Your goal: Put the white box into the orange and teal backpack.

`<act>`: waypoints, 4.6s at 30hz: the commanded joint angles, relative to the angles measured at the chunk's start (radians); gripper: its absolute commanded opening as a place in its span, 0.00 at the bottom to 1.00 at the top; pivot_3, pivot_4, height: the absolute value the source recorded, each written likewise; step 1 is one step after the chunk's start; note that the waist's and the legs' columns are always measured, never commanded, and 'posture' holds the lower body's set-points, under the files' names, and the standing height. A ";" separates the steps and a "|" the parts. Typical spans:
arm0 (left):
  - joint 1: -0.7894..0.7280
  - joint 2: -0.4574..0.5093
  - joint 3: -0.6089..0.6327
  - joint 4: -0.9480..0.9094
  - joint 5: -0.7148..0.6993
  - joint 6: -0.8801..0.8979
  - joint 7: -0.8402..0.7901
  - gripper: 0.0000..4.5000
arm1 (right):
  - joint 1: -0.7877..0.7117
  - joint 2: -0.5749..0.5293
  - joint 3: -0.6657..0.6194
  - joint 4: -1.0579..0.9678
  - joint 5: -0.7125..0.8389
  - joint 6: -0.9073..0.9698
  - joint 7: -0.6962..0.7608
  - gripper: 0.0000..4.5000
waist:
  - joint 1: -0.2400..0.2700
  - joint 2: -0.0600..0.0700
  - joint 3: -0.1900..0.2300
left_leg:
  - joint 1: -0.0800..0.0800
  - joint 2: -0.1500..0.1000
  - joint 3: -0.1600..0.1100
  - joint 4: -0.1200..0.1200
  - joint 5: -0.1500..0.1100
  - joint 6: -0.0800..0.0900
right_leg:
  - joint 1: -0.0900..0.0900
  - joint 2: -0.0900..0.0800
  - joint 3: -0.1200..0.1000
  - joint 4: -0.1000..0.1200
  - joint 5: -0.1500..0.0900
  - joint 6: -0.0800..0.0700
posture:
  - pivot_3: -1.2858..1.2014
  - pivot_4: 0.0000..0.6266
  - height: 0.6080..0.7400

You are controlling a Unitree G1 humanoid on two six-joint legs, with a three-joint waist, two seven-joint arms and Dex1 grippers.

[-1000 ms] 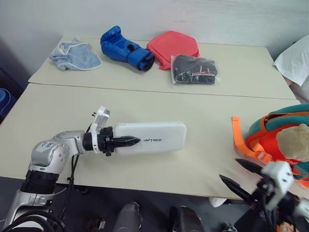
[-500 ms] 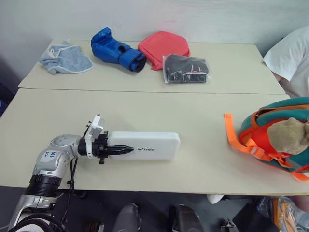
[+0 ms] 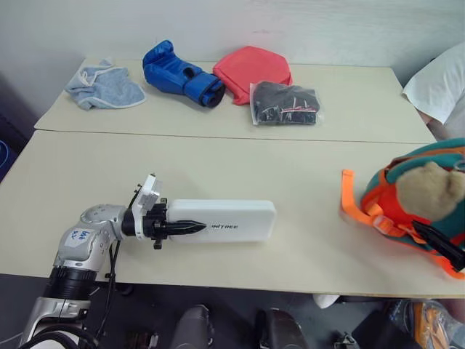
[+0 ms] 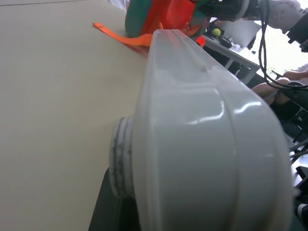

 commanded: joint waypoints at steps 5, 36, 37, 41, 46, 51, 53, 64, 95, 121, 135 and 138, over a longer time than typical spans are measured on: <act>0.017 -0.001 0.074 -0.082 -0.057 0.046 0.053 0.27 | -0.053 0.032 0.068 -0.123 0.024 0.042 -0.022 0.42 | -0.002 0.000 0.000 | 0.000 0.000 0.000 0.000 0.000 0.000 | 0.000 0.000 0.000 0.000 0.000 0.000 | 0.52 0.24 1.00; 0.121 -0.002 0.596 -0.147 -0.326 0.229 0.437 0.27 | -0.531 -0.083 0.545 -0.275 0.290 0.385 0.170 0.00 | -0.021 -0.009 0.004 | -0.004 0.001 -0.002 0.003 -0.001 0.000 | -0.001 -0.001 -0.001 -0.002 0.001 0.001 | 0.52 0.24 1.00; 0.127 0.015 0.598 -0.199 -0.362 0.251 0.427 0.27 | -0.539 -0.099 0.526 -0.251 0.291 0.389 0.179 0.00 | -0.021 -0.009 0.004 | -0.003 0.001 -0.002 0.003 -0.001 0.000 | -0.001 -0.001 -0.001 -0.001 0.001 0.001 | 0.52 0.24 1.00; 0.117 0.058 0.557 -0.335 -0.448 0.308 0.422 0.27 | -0.545 -0.126 0.523 -0.221 0.255 0.382 0.211 0.00 | -0.018 -0.009 0.004 | -0.003 0.001 -0.003 0.002 0.000 -0.001 | -0.001 -0.001 -0.001 -0.001 0.001 0.001 | 0.52 0.24 1.00; 0.005 0.063 0.402 -0.436 -0.416 0.277 0.421 0.27 | -0.527 -0.132 0.536 -0.218 0.244 0.405 0.229 0.00 | 0.003 -0.009 0.004 | -0.003 0.000 -0.003 0.002 0.000 -0.001 | -0.001 -0.001 -0.001 -0.001 0.001 0.001 | 0.52 0.24 1.00; -0.130 0.017 0.183 -0.376 -0.264 0.168 0.345 0.27 | -0.486 -0.105 0.537 -0.255 0.236 0.396 0.206 0.00 | 0.011 -0.009 0.004 | -0.003 -0.001 -0.002 0.003 0.000 -0.001 | 0.000 0.000 -0.001 -0.001 0.001 0.001 | 0.52 0.24 1.00; -0.164 0.041 0.097 -0.329 -0.148 0.098 0.301 0.27 | -0.483 -0.101 0.538 -0.264 0.238 0.395 0.196 0.00 | 0.010 -0.009 0.004 | -0.003 -0.001 0.000 0.003 0.000 -0.001 | -0.001 0.000 -0.001 -0.002 0.001 0.001 | 0.52 0.24 1.00; -0.455 0.008 -0.213 -0.239 0.073 0.106 0.212 0.27 | -0.453 -0.094 0.520 -0.308 0.254 0.404 0.149 0.00 | 0.027 -0.009 0.004 | -0.005 -0.002 -0.002 0.005 0.000 0.000 | 0.000 0.001 -0.001 -0.002 0.001 0.003 | 0.52 0.24 1.00; -0.692 -0.291 -0.103 0.232 0.144 -0.096 0.010 0.84 | -0.459 -0.028 0.543 -0.329 0.201 0.363 0.052 0.00 | 0.013 -0.008 0.005 | -0.016 -0.004 -0.007 0.017 0.003 0.004 | -0.005 0.000 -0.017 0.001 0.003 0.006 | 0.52 0.24 1.00; -0.257 -0.234 -0.079 -0.297 0.151 -0.194 0.244 0.84 | -0.550 0.018 0.613 -0.295 0.165 0.374 -0.008 0.00 | 0.022 -0.007 0.005 | -0.016 -0.005 -0.012 0.018 0.003 0.005 | 0.000 -0.001 -0.013 0.000 0.004 0.008 | 0.52 0.24 1.00; -0.307 -0.185 -0.017 -0.201 0.099 -0.159 0.260 0.09 | -0.536 0.037 0.586 -0.297 0.155 0.370 -0.037 0.00 | 0.022 -0.007 0.005 | -0.016 -0.005 -0.012 0.018 0.003 0.005 | 0.000 -0.001 -0.013 0.000 0.004 0.008 | 0.52 0.24 1.00; -0.381 -0.160 0.036 -0.070 0.109 -0.183 0.292 0.06 | -0.514 0.038 0.569 -0.305 0.160 0.363 -0.044 0.00 | 0.022 -0.007 0.005 | -0.016 -0.005 -0.012 0.018 0.003 0.005 | 0.000 0.000 -0.015 0.000 0.004 0.008 | 0.52 0.24 1.00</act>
